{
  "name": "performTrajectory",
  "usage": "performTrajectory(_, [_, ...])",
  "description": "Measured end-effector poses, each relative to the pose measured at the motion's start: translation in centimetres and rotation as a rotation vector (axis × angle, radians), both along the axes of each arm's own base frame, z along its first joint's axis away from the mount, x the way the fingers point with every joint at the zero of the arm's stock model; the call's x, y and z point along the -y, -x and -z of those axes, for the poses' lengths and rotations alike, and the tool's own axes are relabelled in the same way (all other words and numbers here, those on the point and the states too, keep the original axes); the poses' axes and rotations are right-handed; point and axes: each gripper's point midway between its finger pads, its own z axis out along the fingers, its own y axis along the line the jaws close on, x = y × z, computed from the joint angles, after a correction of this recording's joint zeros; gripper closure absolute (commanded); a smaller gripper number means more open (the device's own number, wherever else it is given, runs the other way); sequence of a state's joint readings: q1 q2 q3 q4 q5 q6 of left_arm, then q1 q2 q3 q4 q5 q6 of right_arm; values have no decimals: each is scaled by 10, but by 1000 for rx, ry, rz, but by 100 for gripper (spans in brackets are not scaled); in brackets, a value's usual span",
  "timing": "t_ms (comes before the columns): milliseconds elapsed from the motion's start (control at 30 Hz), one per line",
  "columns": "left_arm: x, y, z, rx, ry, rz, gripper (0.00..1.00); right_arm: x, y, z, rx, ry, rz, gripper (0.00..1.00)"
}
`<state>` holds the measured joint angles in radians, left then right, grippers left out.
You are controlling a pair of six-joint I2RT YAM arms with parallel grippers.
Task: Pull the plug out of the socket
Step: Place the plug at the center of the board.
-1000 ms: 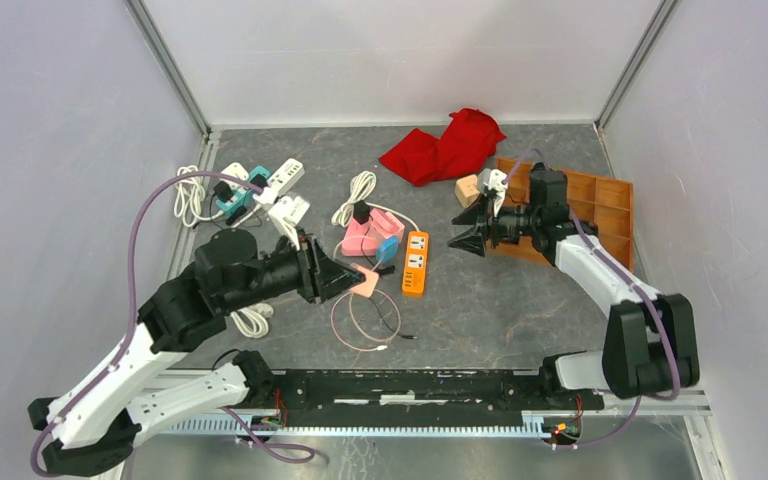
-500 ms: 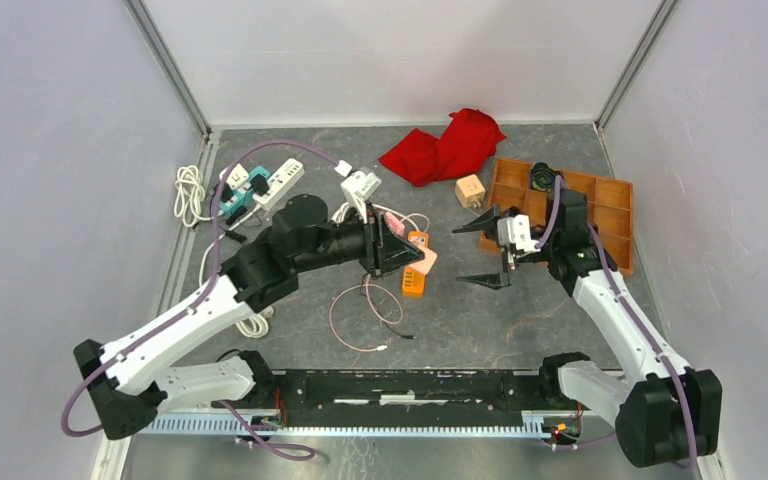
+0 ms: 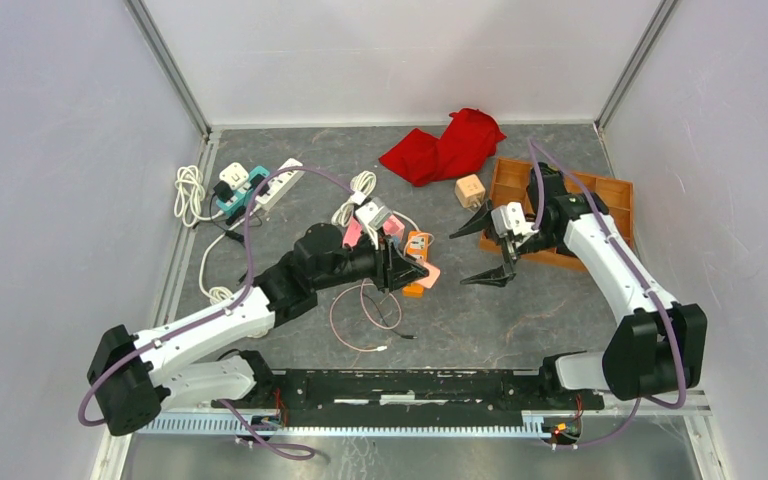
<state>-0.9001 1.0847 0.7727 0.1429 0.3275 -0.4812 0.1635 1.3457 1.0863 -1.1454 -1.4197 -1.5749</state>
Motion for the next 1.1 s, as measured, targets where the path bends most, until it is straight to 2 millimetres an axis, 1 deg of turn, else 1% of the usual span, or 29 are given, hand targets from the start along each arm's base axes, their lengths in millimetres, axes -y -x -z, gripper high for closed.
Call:
performTrajectory(133, [-6,-8,3,33,38,-64,98,1,2,-5,-25,12,1,2])
performTrajectory(200, [-8,-12,3,25,63,-101,98,0,-3,-7,-47,23,12,2])
performTrajectory(267, [-9,-17,4,8,83,-136,98,0,-9,-5,-75,41,32,2])
performTrajectory(333, [-11,-21,5,-23,107,-178,98,-1,-19,4,-95,74,74,2])
performTrajectory(367, [-11,-23,5,-38,119,-192,98,-1,-24,14,-95,104,123,2])
performTrajectory(400, [-12,-25,6,-59,133,-213,98,-1,-25,25,-90,123,166,2])
performTrajectory(467, [-12,-27,6,-79,144,-225,98,-2,-15,35,-92,126,210,2])
performTrajectory(500, [-12,-28,7,-93,152,-238,98,-3,-10,35,-93,118,220,2])
performTrajectory(533, [-12,-29,8,-108,157,-247,98,-6,-7,30,-79,103,224,2])
performTrajectory(667, [-11,-33,18,-168,162,-280,98,-11,-18,0,38,39,251,2])
performTrajectory(733, [-8,-34,22,-192,164,-286,98,-13,-20,-8,69,18,253,2])
performTrajectory(833, [-4,-37,29,-229,163,-292,98,-21,-16,-10,84,4,234,2])
performTrajectory(1000, [2,-40,44,-287,152,-303,98,-35,-8,-5,93,13,206,2])
performTrajectory(1100, [3,-42,45,-296,158,-314,98,-42,-6,0,90,28,199,2])
